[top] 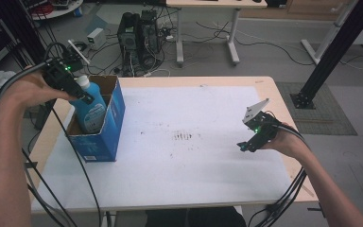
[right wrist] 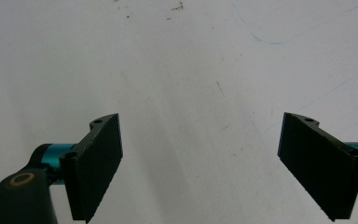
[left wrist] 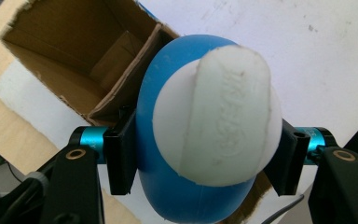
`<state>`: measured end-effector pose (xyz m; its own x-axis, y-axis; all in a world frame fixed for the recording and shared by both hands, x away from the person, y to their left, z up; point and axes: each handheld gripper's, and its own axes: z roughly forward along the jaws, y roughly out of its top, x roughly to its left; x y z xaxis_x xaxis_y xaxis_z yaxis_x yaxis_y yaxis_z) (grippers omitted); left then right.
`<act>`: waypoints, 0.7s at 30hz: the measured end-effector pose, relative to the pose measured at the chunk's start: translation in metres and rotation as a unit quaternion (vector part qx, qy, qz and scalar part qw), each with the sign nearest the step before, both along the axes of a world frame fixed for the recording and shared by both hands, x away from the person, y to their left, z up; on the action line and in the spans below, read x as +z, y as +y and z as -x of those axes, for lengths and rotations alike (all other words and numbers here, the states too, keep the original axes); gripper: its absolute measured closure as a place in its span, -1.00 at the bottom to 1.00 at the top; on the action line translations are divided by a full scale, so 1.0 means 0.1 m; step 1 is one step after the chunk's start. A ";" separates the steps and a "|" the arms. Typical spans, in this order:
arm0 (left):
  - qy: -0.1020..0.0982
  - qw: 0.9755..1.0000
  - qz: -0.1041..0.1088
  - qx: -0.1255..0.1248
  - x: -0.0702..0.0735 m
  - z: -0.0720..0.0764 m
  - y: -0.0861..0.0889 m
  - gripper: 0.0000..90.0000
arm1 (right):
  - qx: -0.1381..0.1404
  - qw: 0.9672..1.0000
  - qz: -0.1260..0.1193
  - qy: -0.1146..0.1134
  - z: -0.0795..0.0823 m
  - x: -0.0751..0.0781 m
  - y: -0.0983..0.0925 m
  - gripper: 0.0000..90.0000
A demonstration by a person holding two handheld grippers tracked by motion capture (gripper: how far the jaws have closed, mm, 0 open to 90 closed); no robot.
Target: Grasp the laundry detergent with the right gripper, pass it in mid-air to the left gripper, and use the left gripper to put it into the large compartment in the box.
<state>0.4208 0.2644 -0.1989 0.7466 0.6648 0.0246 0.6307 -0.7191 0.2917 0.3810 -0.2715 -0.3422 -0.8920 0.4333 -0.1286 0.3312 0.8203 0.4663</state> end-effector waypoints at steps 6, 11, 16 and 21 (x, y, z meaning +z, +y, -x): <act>0.010 1.000 0.004 0.001 -0.21 -0.02 0.00 -0.16 | 0.003 1.000 0.006 -0.002 -0.01 -0.01 0.01 -0.71; 0.016 1.000 -0.008 -0.012 -0.33 -0.04 0.00 -0.16 | 0.010 1.000 0.006 -0.008 -0.02 -0.02 0.01 -0.71; 0.019 1.000 -0.011 -0.021 -0.45 -0.04 -0.01 -0.16 | 0.005 1.000 0.005 -0.005 -0.01 -0.05 0.01 -0.71; 0.027 0.999 -0.020 -0.033 -0.55 -0.05 0.00 -0.16 | 0.007 1.000 0.004 -0.006 -0.01 -0.07 0.01 -0.71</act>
